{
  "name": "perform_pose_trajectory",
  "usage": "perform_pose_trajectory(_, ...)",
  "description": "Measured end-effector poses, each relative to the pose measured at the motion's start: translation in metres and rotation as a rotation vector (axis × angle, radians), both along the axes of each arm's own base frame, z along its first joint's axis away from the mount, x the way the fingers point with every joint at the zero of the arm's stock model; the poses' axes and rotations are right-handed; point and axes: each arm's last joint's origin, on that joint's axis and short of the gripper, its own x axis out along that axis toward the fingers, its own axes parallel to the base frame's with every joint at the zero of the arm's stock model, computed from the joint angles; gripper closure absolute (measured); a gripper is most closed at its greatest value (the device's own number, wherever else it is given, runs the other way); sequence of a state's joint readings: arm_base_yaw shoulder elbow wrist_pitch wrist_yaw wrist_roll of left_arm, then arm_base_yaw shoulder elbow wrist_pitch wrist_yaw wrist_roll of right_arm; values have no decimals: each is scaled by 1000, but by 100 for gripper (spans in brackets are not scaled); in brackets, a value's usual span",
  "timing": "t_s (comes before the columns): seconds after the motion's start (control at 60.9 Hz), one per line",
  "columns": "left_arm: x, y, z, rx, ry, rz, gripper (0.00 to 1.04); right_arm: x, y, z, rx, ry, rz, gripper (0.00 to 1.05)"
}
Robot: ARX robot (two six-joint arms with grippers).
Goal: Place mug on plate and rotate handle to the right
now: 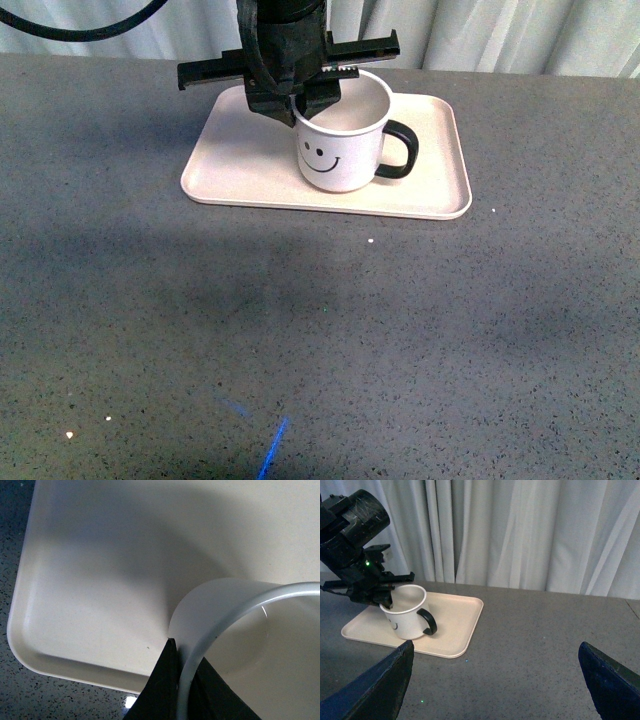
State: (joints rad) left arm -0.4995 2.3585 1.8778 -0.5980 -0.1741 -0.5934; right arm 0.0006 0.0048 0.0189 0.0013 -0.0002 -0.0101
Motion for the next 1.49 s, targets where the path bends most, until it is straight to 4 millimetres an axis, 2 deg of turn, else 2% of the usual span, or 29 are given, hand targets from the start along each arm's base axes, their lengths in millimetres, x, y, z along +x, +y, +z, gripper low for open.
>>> perform_pose_trajectory(0.674,-2,-6,-4,-14,29,41,103,0,0,0,0,0,0,9)
perform_pose_trajectory(0.723,-2,-6,-4,-17,30,39,98,0,0,0,0,0,0,9)
perform_pose_trajectory(0.871,-2,-10,-3,-34,19,26,72,0,0,0,0,0,0,9)
perform_pose_trajectory(1.035,-1,-11,0,-45,-4,11,50,0,0,0,0,0,0,9)
perform_pose_trajectory(1.133,-3,-8,11,-54,-46,-11,28,0,0,0,0,0,0,9)
perform_pose_trajectory(1.265,-9,4,34,-67,-116,-28,8,0,0,0,0,0,0,9)
perform_pose_trajectory(1.495,-34,52,92,-118,-344,-35,9,0,0,0,0,0,0,9)
